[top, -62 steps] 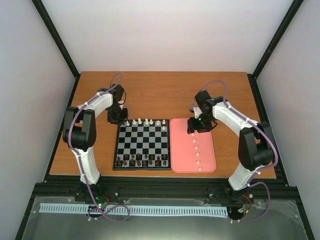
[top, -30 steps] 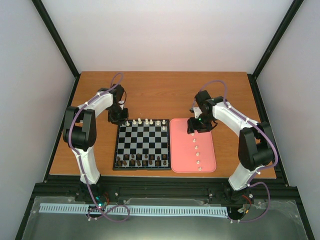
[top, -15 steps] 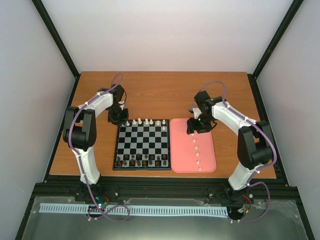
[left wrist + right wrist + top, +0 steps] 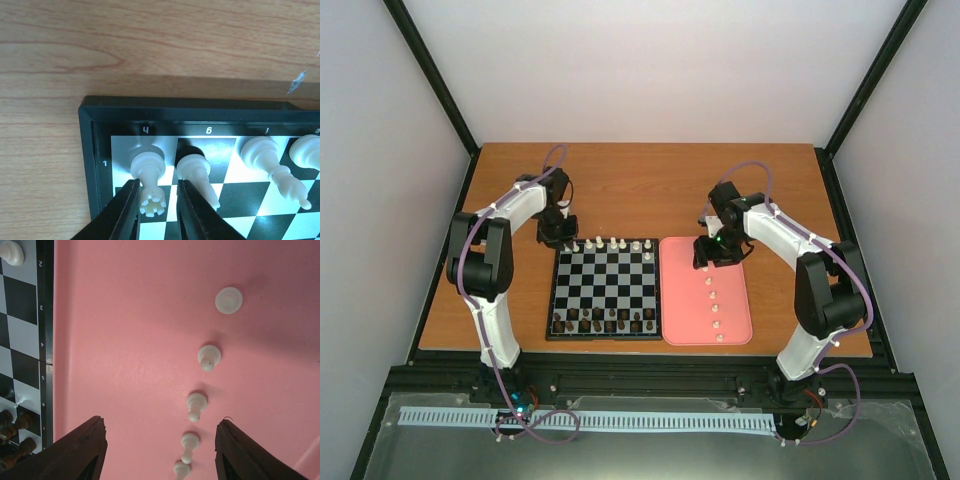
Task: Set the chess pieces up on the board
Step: Place the chess piece on the chessboard.
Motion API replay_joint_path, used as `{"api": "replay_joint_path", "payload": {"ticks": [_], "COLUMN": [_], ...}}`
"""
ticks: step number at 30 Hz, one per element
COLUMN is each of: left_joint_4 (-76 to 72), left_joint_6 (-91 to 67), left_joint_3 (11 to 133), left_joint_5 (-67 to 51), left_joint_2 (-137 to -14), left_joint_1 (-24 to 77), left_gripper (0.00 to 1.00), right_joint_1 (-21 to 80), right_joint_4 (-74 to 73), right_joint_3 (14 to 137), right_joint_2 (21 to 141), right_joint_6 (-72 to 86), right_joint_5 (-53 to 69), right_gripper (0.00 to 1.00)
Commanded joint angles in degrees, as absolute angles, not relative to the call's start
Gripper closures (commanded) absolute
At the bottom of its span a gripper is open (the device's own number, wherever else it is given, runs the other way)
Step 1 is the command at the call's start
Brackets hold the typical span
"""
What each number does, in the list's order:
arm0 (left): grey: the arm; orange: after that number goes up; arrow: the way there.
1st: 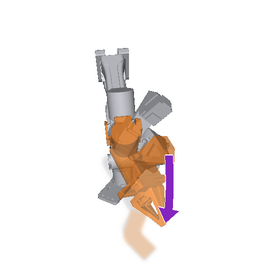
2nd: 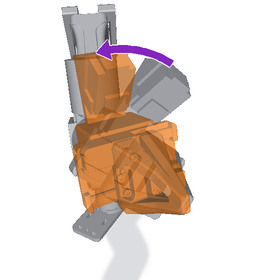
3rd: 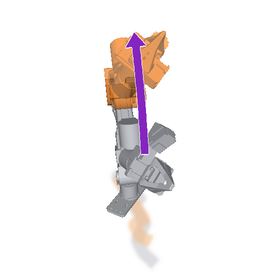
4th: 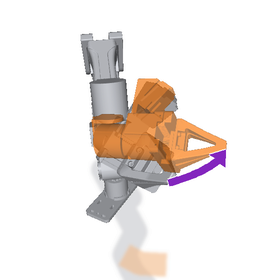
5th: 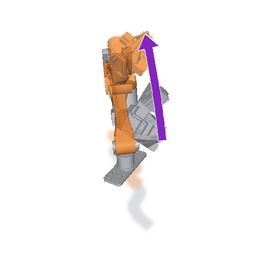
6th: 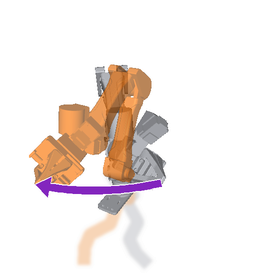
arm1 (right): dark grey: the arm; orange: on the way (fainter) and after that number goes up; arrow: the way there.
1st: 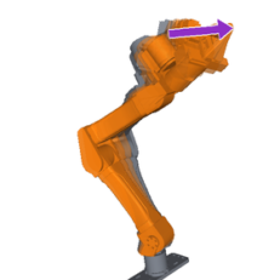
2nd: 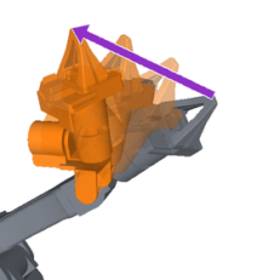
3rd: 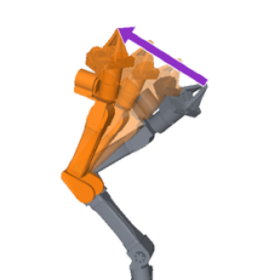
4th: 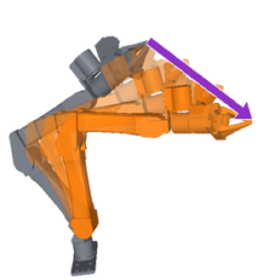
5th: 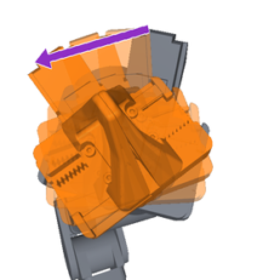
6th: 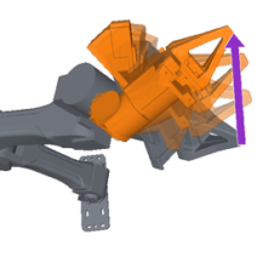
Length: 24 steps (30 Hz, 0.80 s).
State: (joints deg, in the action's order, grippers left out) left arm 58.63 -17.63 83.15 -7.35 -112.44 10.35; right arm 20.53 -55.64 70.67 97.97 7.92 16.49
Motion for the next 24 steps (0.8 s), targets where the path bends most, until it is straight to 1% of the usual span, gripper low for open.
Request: {"api": "replay_joint_path", "payload": {"ticks": [1,13,24], "left_joint_4": [59.29,59.61,59.81], "left_joint_6": [-16.31,-15.84,-15.21], "left_joint_3": [85.76,85.96,86.38], "left_joint_5": [-8.34,-8.09,-8.71], "left_joint_2": [-113.74,-114.38,-114.86], "left_joint_1": [10.59,10.81,10.81], "left_gripper": [0.76,0.76,0.73], "right_joint_1": [19.95,19.95,19.93], "right_joint_4": [-55.07,-54.83,-54.93], "right_joint_3": [71.43,71.26,71.35], "right_joint_2": [98.55,99.00,99.53], "right_joint_6": [7.46,7.47,7.38], "right_joint_5": [16.88,17.22,17.47], "right_gripper": [0.40,0.40,0.40]}}
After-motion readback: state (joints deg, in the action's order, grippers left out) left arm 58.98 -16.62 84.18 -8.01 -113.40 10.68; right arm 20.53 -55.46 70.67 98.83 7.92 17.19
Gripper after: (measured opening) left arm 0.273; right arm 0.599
